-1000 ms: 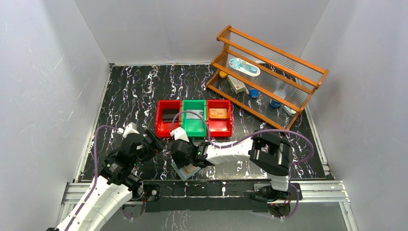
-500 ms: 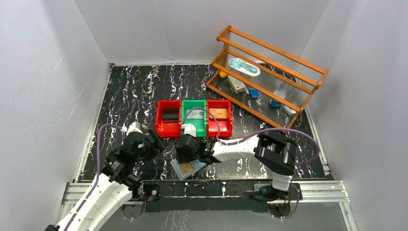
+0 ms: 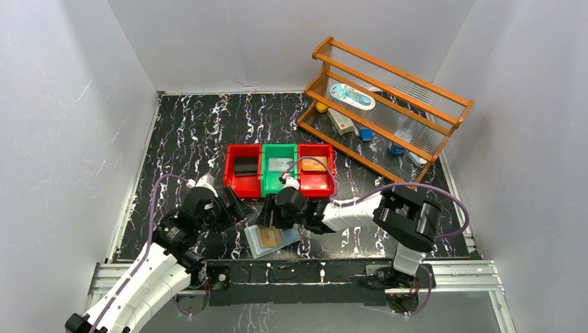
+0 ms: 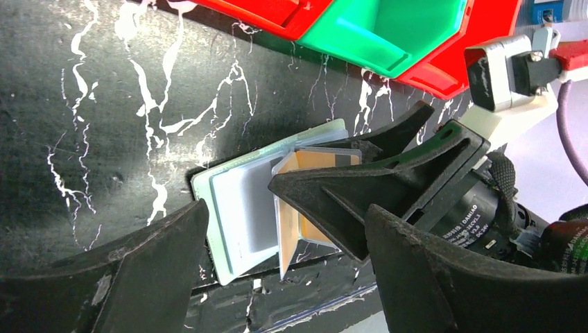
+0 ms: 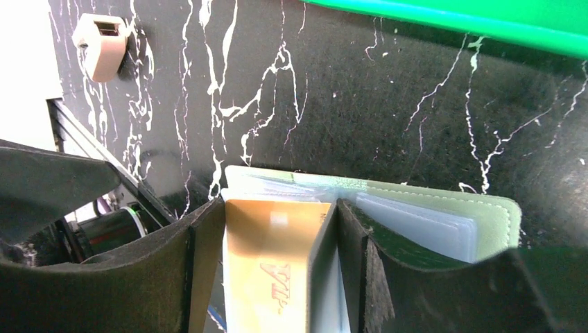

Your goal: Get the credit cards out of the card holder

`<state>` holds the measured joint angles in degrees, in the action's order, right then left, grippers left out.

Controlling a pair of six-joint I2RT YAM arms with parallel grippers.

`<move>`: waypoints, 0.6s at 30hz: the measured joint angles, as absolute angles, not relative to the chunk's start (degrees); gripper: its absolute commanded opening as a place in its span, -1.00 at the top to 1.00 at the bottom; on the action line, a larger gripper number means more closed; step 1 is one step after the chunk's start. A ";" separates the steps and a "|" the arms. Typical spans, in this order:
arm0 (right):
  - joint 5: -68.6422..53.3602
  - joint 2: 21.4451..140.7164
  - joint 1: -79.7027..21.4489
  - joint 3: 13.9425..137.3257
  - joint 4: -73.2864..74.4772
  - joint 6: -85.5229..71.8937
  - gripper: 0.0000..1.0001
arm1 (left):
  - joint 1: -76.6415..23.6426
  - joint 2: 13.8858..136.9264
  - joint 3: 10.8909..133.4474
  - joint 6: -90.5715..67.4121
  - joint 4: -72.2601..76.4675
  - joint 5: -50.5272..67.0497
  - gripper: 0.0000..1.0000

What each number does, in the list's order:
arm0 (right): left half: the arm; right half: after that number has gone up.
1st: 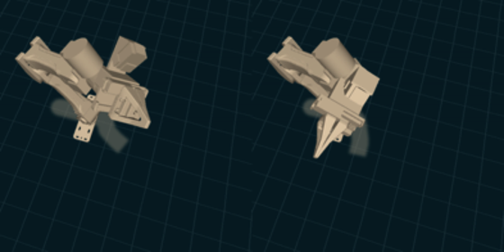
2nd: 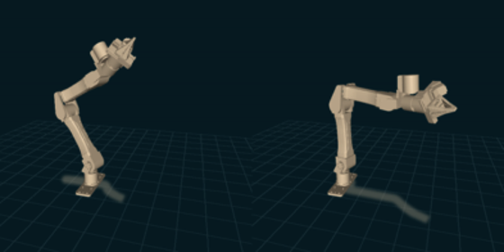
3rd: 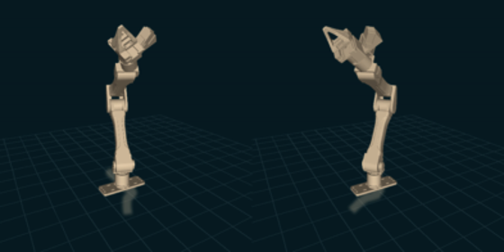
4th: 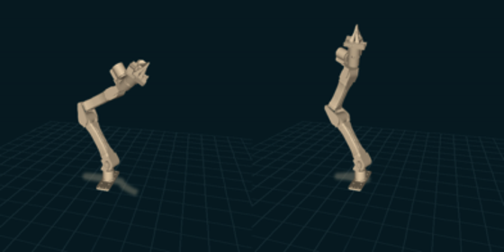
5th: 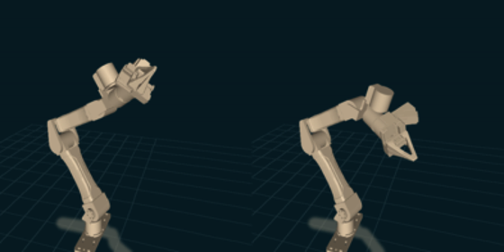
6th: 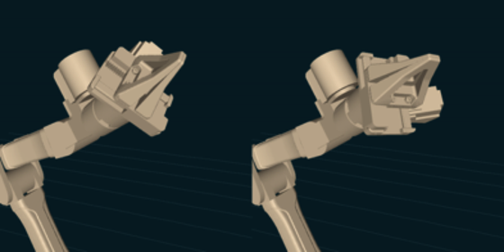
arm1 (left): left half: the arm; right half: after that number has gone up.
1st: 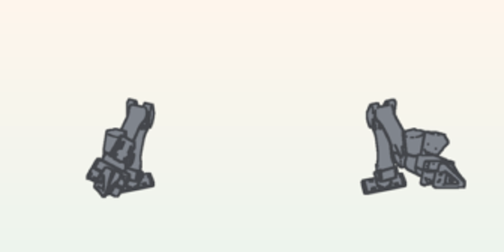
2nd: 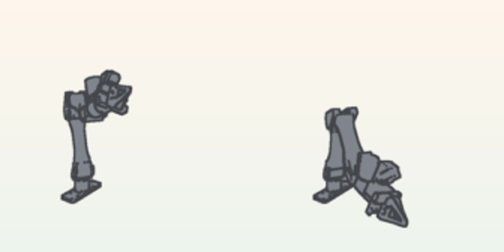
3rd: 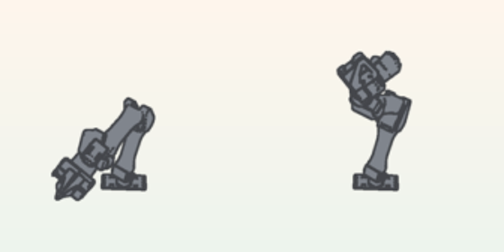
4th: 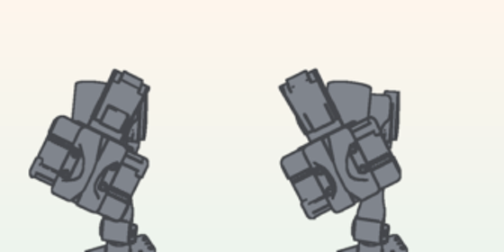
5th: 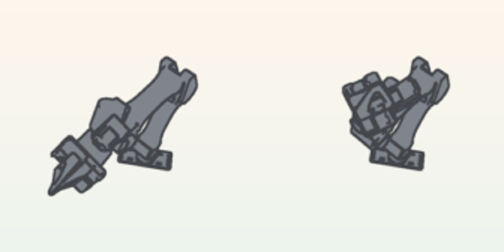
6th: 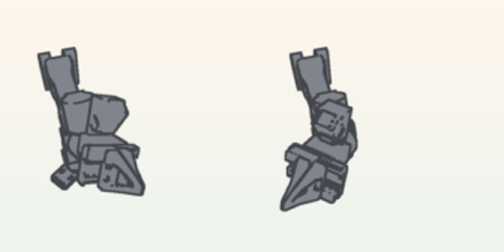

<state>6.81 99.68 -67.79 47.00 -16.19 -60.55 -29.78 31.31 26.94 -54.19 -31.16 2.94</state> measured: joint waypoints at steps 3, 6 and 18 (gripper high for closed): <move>6.13 99.83 -67.55 46.96 -16.71 -61.63 -0.43 | -29.78 31.53 26.50 -53.98 -30.22 3.90 -0.64; 5.82 99.79 -67.46 46.33 -17.96 -62.28 -0.47 | -29.78 32.47 26.15 -53.95 -29.43 4.54 -0.65; 2.79 99.13 -66.02 44.23 -21.69 -64.01 -0.59 | -29.78 34.44 26.06 -53.28 -28.67 5.41 -0.65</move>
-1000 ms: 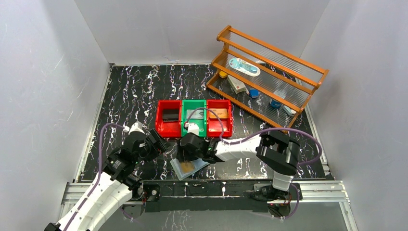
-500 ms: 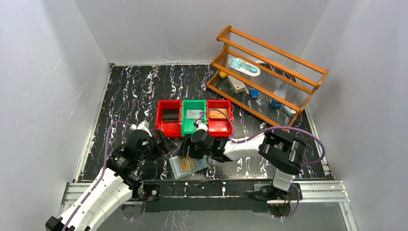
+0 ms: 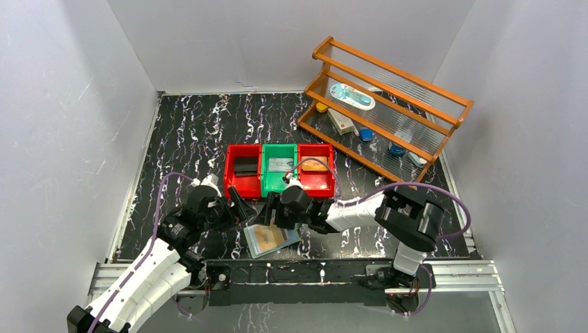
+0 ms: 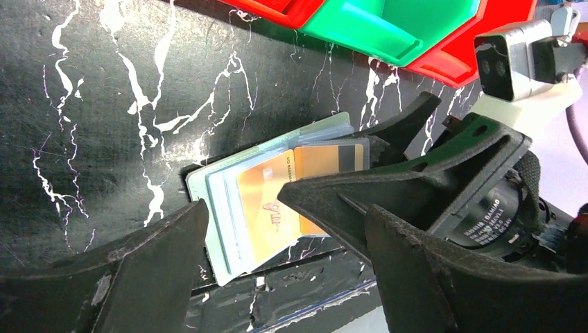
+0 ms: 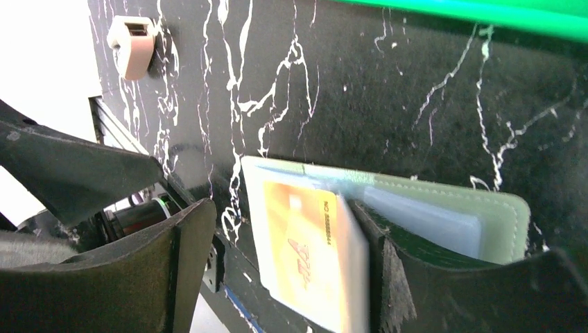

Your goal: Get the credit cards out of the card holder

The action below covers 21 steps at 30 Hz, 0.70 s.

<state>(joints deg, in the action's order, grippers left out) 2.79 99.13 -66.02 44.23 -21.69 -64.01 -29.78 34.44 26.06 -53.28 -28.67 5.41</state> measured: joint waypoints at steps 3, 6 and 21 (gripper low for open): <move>3.16 96.84 -66.11 43.97 -18.33 -64.05 -0.62 | -29.78 34.87 26.06 -52.66 -28.64 5.41 -0.65; 5.58 93.78 -66.28 43.94 -11.51 -63.79 -0.63 | -29.78 35.70 26.09 -52.21 -28.62 5.41 -0.65; 20.36 76.75 -66.35 40.58 13.45 -66.48 -0.34 | -29.78 38.50 26.81 -49.41 -26.39 8.01 -0.65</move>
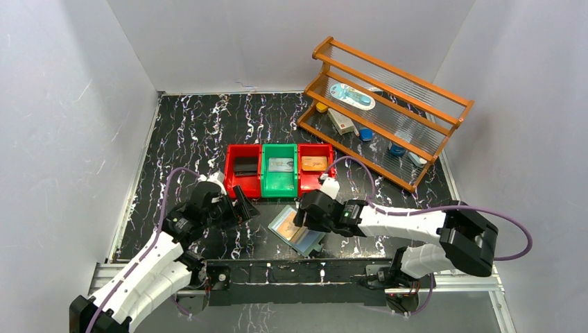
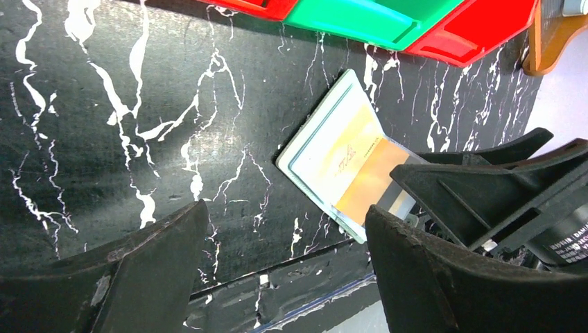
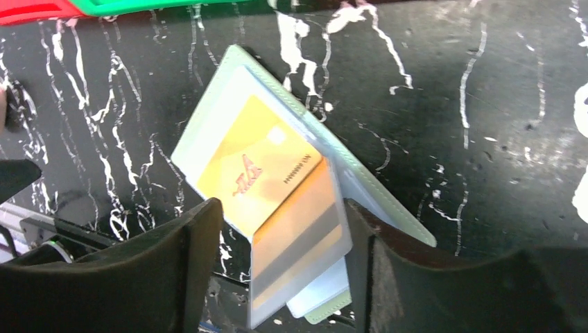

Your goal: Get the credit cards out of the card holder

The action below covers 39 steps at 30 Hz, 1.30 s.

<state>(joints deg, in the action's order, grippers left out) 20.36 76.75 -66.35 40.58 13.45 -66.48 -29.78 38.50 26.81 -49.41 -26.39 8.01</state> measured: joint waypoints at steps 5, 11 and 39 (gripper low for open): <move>21.10 76.16 -66.35 37.98 14.59 -68.71 -0.30 | -29.78 40.53 27.05 -48.73 -25.08 9.54 -0.65; 21.56 75.68 -66.35 37.56 18.35 -70.59 -0.33 | -29.78 41.91 27.05 -47.94 -23.46 11.79 -0.65; 14.37 68.29 -65.78 19.57 -8.73 -77.95 0.08 | -40.49 68.93 37.39 -36.16 -8.88 24.05 -0.60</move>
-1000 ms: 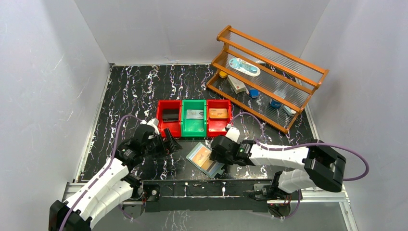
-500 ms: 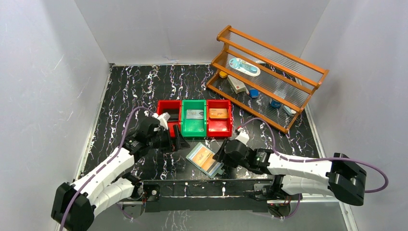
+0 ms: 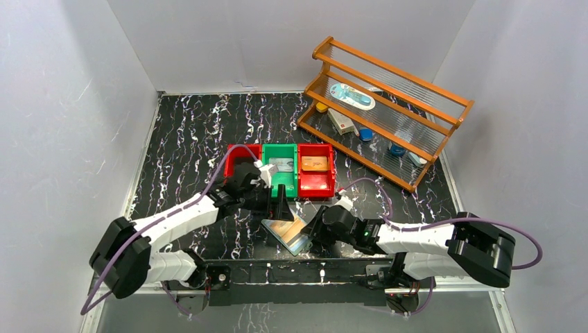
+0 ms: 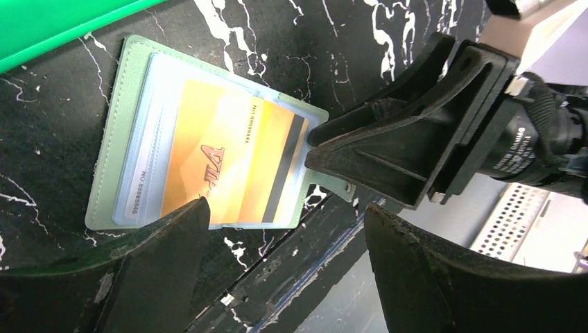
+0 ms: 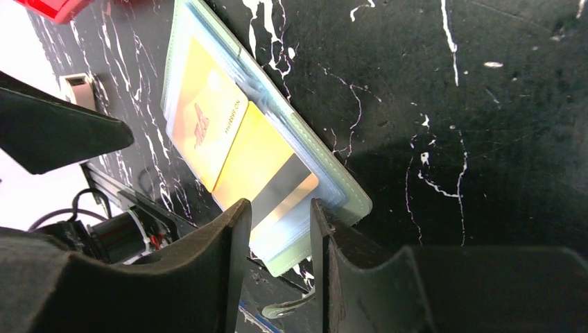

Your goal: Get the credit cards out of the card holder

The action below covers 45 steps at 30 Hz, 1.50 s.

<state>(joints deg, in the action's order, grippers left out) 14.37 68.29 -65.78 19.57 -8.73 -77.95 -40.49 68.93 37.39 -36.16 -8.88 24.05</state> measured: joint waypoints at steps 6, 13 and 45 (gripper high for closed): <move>13.15 68.34 -64.60 16.93 -13.82 -79.72 0.09 | -41.43 73.41 38.00 -32.86 -8.34 24.01 -0.55; 11.35 68.64 -63.22 15.90 -16.21 -80.12 0.06 | -41.82 78.59 39.40 -29.39 -8.14 24.82 -0.54; 3.84 79.68 -62.63 20.60 -27.66 -75.05 0.06 | -42.13 77.71 40.64 -27.03 -10.35 10.96 -0.43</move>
<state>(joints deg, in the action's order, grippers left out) 3.84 79.68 -62.63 20.60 -27.66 -75.05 -42.13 77.71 40.64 -27.03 -10.35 10.96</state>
